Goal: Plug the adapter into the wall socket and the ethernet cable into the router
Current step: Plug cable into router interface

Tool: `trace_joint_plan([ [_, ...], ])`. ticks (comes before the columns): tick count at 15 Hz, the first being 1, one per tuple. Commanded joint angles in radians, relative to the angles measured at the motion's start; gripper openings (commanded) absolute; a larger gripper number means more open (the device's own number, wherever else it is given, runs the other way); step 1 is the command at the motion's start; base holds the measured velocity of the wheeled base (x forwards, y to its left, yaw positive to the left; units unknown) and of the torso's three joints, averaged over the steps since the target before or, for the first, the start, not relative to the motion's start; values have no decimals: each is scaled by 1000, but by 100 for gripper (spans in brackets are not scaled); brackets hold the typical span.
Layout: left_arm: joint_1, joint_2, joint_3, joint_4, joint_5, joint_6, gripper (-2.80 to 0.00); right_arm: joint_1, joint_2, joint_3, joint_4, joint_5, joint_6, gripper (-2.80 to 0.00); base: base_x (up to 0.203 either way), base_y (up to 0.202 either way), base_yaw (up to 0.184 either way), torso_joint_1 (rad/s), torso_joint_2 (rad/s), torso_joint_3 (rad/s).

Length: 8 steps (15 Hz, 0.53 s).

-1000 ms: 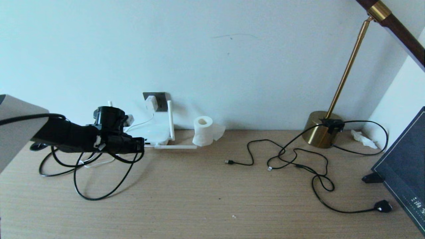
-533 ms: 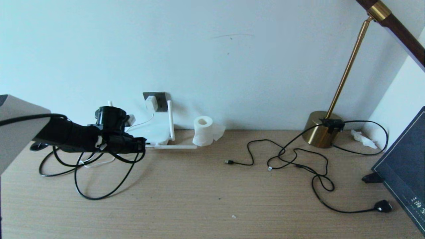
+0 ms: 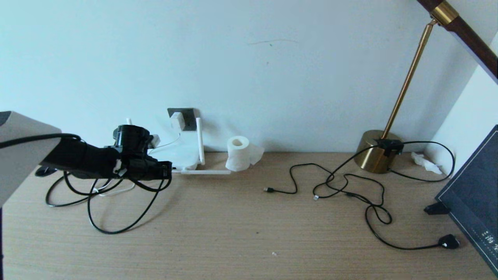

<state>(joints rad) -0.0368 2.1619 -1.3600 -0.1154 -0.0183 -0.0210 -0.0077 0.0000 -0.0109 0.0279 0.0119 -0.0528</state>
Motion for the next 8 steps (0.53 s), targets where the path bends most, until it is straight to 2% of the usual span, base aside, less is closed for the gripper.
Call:
trace_joint_plan([
  [1,-2,-1,-1,-1,0,0,-280,0,2,0,0,0,-1,0,0,0,0,0,0,0],
  [8,6,-5,0,0,0,0,-280,0,2,0,0,0,-1,0,0,0,0,0,0,0],
])
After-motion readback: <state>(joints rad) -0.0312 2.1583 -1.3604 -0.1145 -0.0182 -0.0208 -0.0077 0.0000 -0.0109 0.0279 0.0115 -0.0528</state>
